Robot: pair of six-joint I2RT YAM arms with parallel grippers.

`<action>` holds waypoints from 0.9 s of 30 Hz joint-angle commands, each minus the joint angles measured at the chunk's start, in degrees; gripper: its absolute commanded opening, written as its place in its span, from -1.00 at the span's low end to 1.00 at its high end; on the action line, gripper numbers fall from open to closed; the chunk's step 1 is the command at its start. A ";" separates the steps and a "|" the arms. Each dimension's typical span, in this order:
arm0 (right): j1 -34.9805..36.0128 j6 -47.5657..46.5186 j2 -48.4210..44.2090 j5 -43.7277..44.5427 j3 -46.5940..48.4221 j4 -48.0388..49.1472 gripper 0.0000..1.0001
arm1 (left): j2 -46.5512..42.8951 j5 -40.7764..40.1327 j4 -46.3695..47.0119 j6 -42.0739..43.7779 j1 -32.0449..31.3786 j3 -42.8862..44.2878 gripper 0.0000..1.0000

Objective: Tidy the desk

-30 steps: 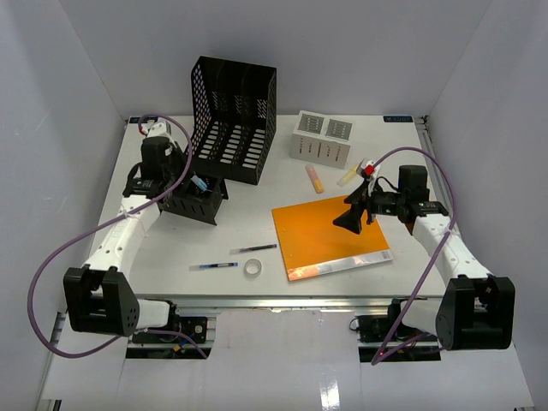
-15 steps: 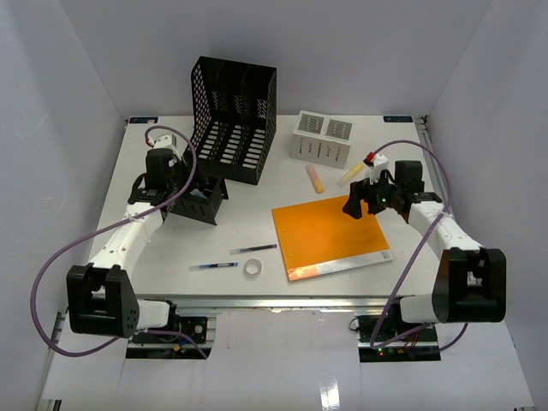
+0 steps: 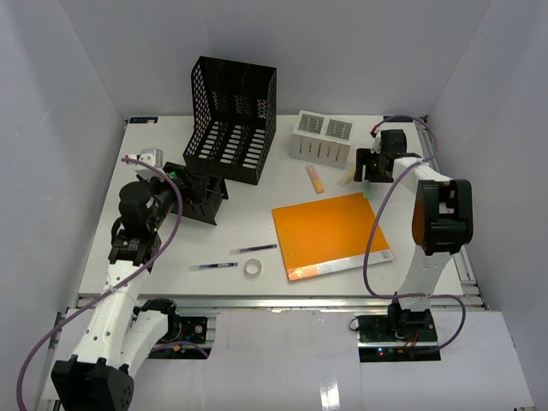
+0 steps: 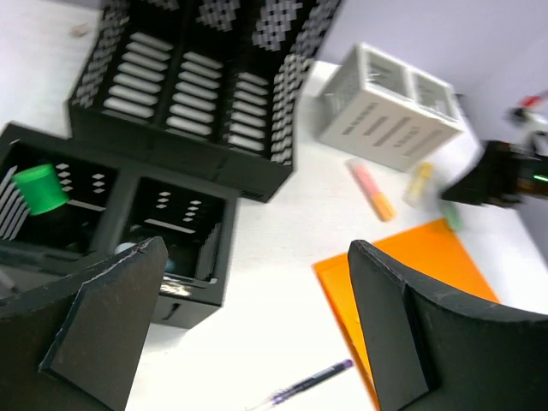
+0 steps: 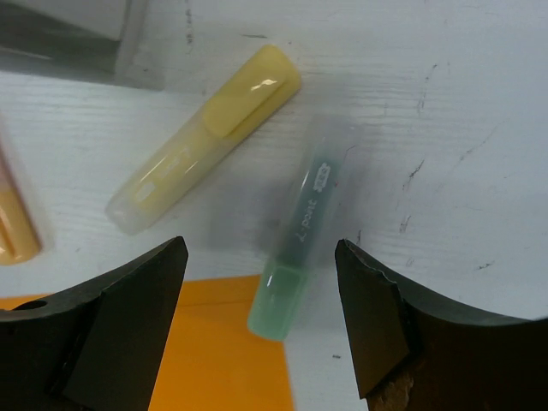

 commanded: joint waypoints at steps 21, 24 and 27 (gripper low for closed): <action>-0.91 -0.37 1.23 5.18 -2.13 -0.32 -0.53 | 3.69 19.76 22.95 -21.60 -12.08 -9.40 0.96; -1.81 -2.22 -3.03 0.08 -4.46 0.39 -0.66 | 8.29 17.47 25.44 -23.72 -16.02 -8.55 0.96; -2.33 -5.44 -8.95 -7.42 -8.15 1.54 -0.78 | 12.27 15.11 28.46 -26.75 -19.35 -7.58 0.96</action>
